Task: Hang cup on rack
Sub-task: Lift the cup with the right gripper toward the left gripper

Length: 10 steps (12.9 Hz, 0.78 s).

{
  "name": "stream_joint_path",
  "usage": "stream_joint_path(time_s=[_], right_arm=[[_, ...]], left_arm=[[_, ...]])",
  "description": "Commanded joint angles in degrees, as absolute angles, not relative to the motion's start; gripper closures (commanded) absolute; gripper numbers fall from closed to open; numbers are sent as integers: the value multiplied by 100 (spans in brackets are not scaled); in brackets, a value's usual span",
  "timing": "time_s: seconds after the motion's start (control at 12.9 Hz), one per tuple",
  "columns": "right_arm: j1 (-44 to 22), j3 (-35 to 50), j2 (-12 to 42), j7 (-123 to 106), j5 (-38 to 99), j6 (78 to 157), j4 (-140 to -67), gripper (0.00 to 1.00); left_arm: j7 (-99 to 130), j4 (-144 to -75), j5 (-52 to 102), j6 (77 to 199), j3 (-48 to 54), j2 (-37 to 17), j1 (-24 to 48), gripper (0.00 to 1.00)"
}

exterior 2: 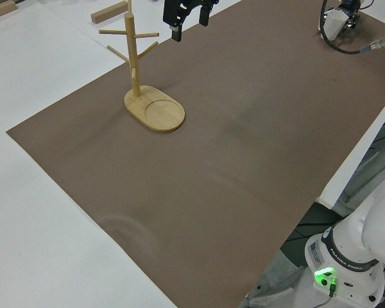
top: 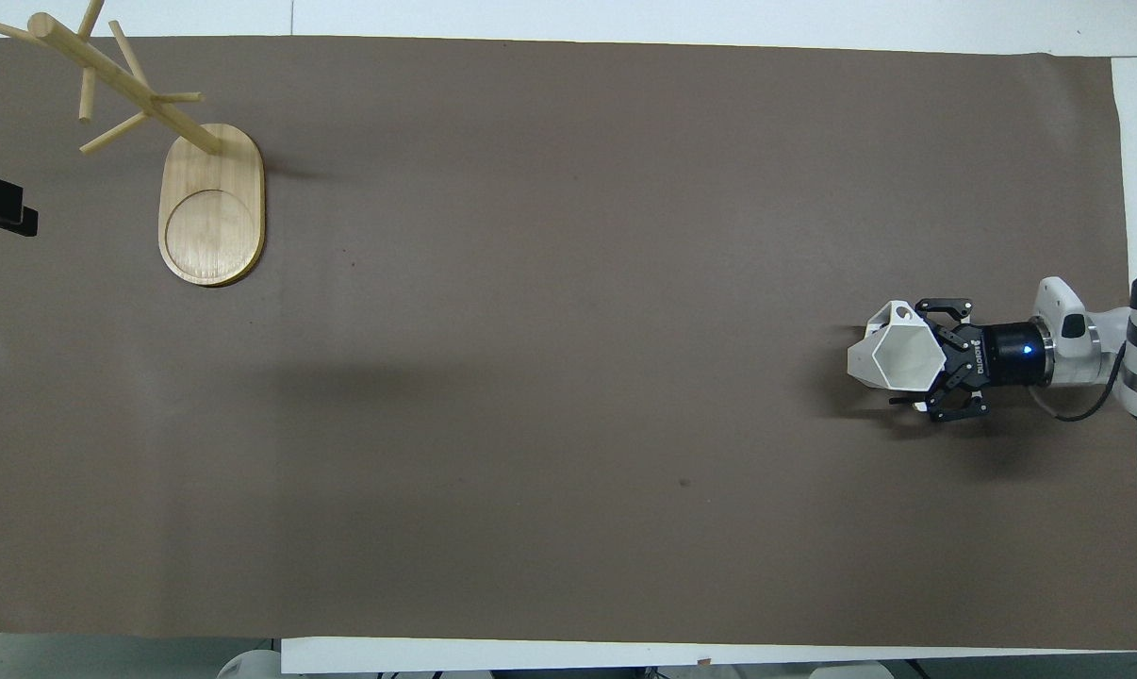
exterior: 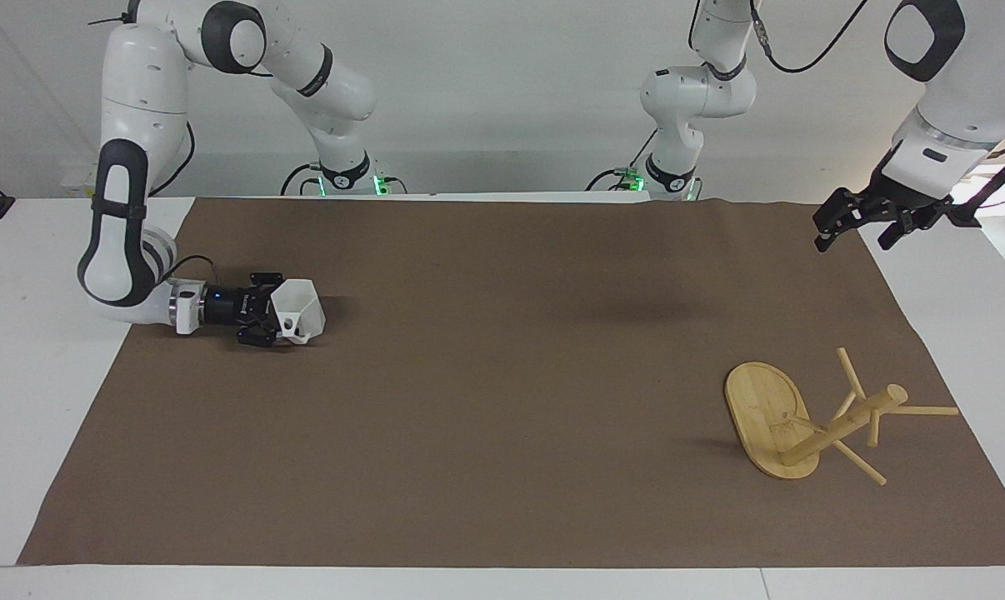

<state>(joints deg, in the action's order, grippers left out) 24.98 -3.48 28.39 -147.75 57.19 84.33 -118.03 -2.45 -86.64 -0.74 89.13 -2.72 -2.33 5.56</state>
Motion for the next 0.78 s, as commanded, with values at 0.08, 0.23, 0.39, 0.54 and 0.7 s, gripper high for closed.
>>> stream_joint_path(time_s=[0.08,0.23,0.39,0.54,0.7], right_arm=[[2399,-352,2663,-14933,5871,8455,-12059,3],[2347,-352,2663,-14863,5871,8420,-12024,54],[2137,-230,2619,-14653,5880,8411,-11848,69],[1725,-18,2287,-13830,6430,8490,-11848,70],[927,-18,2023,-13117,7229,9040,-11795,70]], left_arm=[[-299,-8807,-132,8965,-264,-114,545,0],[-299,-8815,-132,8886,-264,-105,580,0],[-325,-8833,-132,8825,-264,-97,589,0],[-282,-8921,-132,8736,-220,-26,676,0],[75,-9243,-88,8814,-193,131,1078,0]])
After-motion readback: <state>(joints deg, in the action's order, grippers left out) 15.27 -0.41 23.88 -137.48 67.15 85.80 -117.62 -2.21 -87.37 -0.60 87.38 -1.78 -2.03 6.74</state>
